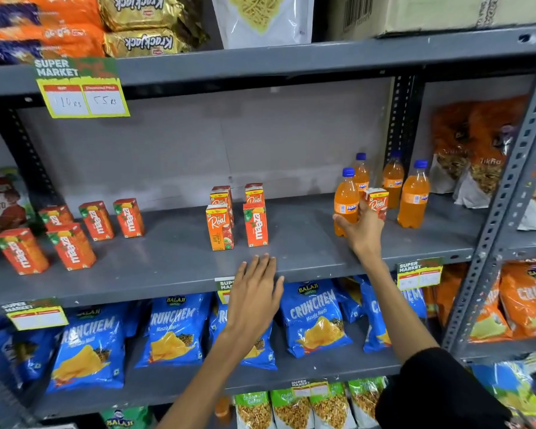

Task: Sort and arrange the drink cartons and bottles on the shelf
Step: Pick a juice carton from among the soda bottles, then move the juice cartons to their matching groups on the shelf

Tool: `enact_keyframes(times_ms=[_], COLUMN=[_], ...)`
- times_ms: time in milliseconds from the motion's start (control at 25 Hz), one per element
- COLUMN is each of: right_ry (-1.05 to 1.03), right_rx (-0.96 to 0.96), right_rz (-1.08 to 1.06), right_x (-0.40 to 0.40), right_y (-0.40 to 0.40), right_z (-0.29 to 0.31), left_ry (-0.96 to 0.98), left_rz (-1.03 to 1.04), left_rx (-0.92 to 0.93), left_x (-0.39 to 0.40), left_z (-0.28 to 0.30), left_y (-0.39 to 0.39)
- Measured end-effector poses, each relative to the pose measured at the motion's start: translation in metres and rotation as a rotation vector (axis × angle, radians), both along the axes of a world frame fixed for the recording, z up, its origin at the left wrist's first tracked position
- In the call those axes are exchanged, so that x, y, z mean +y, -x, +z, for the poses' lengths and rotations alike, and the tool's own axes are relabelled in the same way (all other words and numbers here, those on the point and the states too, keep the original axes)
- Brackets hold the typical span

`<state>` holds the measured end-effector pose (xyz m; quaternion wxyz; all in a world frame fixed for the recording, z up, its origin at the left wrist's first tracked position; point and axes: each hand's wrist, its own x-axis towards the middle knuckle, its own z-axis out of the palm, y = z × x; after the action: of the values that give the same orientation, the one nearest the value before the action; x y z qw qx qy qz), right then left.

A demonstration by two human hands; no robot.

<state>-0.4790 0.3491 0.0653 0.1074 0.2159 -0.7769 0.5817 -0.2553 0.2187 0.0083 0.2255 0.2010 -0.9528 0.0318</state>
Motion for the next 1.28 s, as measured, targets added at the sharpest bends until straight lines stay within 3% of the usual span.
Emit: enact_keyframes(times_ms=[320, 440, 600, 920, 1280], right_ry=[-0.071, -0.007, -0.076, -0.108, -0.019], right_rx=[0.06, 0.007, -0.093, -0.105, -0.06], right_rz=[-0.107, -0.002, 0.184, 0.245, 0.142], right_x=[0.014, -0.004, -0.059, -0.147, -0.117], right_y=[-0.073, -0.091, -0.097, -0.111, -0.135], right_z=[-0.038, -0.042, -0.026, -0.01, -0.014], left_ry=[-0.009, -0.024, -0.038, -0.022, -0.025], left_rz=[-0.018, 0.011, 0.075, 0.05, 0.041], left_rx=[0.037, 0.061, 0.082, 0.068, 0.124], left_x=[-0.008, -0.018, -0.04, -0.051, -0.068], left_z=[-0.001, -0.002, -0.003, -0.004, -0.008], left_y=[-0.008, -0.019, -0.038, -0.046, -0.065])
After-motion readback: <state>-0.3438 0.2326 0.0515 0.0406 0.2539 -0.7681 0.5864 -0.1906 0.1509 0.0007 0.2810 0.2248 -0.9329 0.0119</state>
